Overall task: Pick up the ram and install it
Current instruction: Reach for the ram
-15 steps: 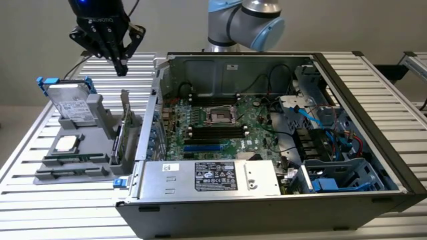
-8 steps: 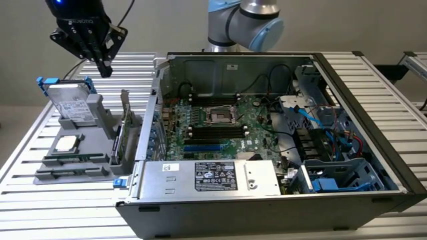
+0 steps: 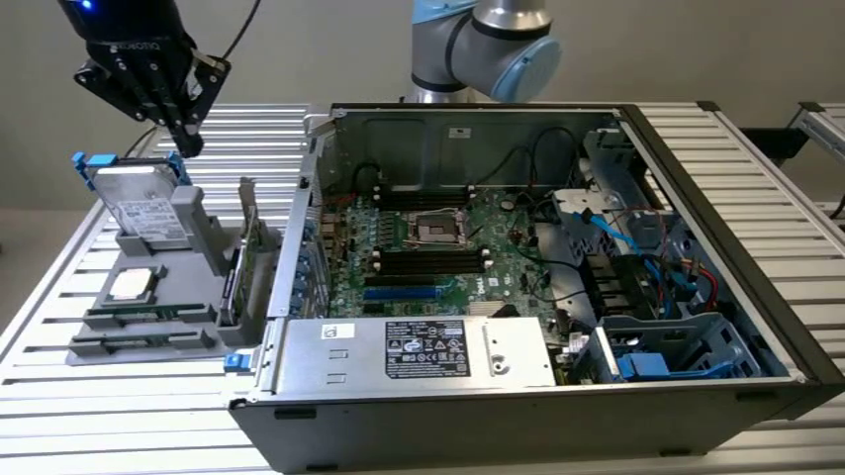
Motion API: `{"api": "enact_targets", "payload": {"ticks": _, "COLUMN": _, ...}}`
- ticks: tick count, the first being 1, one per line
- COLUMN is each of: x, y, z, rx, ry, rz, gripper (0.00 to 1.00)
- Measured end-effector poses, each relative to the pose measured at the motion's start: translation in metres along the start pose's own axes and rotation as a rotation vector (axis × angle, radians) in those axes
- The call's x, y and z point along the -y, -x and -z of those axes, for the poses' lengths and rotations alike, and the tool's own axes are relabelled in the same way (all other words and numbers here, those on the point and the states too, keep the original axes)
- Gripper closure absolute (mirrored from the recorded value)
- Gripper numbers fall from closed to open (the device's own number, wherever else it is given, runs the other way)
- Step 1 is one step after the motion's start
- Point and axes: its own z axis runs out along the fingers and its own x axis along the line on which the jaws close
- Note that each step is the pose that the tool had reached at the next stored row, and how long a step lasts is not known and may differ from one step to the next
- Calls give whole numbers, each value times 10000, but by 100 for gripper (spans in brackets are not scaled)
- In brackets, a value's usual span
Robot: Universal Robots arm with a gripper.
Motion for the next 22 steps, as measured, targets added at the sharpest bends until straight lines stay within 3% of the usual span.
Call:
{"api": "enact_targets", "payload": {"ticks": 10, "x": 76, "y": -202, "z": -15, "rx": -9, "ry": 2, "rz": 154, "gripper": 90}}
{"api": "enact_targets", "payload": {"ticks": 22, "x": 240, "y": -394, "z": -34, "rx": -17, "ry": 4, "rz": 283, "gripper": 90}}
